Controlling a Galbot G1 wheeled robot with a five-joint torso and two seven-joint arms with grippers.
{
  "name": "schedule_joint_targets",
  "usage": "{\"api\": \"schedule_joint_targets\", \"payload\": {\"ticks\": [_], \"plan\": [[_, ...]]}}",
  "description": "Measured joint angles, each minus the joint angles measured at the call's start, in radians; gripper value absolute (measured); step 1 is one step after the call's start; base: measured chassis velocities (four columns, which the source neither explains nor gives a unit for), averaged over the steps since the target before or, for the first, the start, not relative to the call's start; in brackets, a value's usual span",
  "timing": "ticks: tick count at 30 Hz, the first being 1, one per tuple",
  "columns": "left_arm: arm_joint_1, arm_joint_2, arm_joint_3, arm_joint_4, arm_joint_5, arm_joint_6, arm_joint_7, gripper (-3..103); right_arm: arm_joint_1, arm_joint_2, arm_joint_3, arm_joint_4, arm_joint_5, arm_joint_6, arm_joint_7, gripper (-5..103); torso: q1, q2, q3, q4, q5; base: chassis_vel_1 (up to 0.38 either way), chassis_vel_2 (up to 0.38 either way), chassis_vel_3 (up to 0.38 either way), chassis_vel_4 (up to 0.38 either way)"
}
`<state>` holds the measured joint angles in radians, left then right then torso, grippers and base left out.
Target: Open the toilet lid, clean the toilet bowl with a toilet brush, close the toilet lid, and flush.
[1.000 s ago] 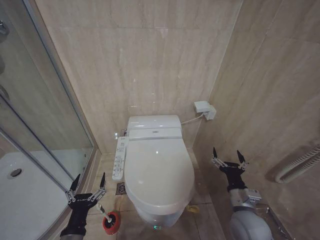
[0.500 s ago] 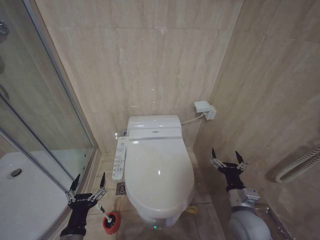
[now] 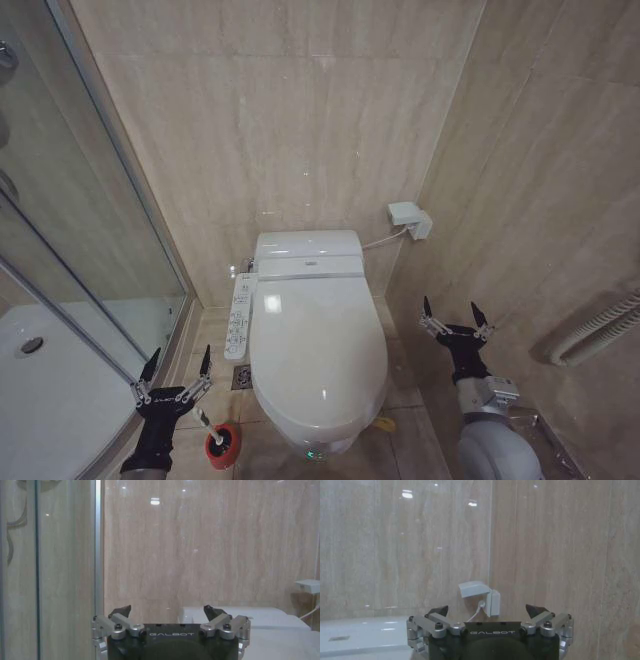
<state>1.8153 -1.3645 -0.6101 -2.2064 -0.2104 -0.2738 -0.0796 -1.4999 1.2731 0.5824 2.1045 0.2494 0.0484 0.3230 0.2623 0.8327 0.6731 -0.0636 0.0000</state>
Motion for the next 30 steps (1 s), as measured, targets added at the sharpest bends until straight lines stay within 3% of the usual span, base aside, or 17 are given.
{"api": "schedule_joint_targets", "payload": {"ticks": [30], "plan": [[0.0,0.0,0.0,0.0,0.0,0.0,0.0,98,0.0,0.0,0.0,0.0,0.0,0.001,0.0,100,0.0,0.0,0.0,0.0,0.0,0.0,0.0,0.0,0.0]]}}
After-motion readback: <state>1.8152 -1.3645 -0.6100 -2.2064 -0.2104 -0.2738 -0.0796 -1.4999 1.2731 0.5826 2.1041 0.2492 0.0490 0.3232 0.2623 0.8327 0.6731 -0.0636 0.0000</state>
